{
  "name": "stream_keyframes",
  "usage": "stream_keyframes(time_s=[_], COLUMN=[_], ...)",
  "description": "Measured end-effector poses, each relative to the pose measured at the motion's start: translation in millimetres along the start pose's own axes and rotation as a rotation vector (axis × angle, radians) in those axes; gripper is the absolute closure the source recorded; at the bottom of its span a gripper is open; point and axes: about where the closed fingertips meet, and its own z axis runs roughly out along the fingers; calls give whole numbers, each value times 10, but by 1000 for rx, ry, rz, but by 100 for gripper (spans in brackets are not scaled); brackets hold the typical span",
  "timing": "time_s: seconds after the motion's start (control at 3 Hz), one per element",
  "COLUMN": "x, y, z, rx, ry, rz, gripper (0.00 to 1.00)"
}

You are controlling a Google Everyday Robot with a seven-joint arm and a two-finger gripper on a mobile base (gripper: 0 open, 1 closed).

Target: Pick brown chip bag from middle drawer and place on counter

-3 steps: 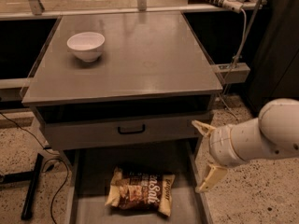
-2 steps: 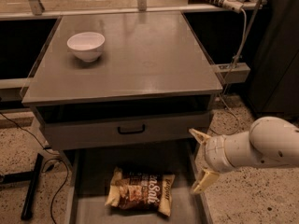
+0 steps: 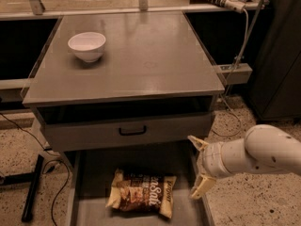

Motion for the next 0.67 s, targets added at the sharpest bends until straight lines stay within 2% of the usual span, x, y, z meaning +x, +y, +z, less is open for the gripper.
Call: stream_keyframes(time_s=[0.67], x=[363], y=[304], z=[890], rx=[-76], ry=[-24], rz=[33], gripper=[0])
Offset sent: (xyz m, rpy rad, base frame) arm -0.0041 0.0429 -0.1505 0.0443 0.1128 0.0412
